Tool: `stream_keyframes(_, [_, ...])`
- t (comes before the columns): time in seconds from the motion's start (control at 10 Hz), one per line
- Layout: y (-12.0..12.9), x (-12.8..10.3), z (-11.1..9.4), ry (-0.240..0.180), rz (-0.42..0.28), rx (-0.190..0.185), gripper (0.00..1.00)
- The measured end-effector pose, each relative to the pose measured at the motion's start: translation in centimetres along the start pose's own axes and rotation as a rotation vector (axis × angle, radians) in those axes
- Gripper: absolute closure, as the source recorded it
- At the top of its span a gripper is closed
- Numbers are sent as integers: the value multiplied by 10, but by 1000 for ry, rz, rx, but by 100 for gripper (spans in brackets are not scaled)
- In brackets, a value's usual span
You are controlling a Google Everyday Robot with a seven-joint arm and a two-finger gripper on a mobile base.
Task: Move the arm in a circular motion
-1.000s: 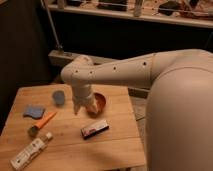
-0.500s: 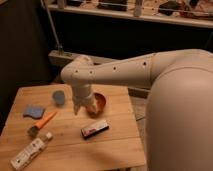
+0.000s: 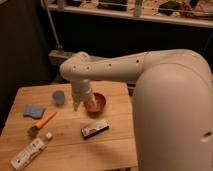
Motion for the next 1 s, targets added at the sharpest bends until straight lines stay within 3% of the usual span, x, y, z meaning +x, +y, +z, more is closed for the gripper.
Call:
stream_keyframes(0.4, [-38,-65,-18,-56,25,20,35])
stream_keyframes(0.6, [-87,-86,-30,-88,87,34,35])
stream_keyframes(0.8, [-146,-85,-38,-116,169,39,35])
stream_keyframes(1.0, [-218,-64,-45,-144,260,51,35])
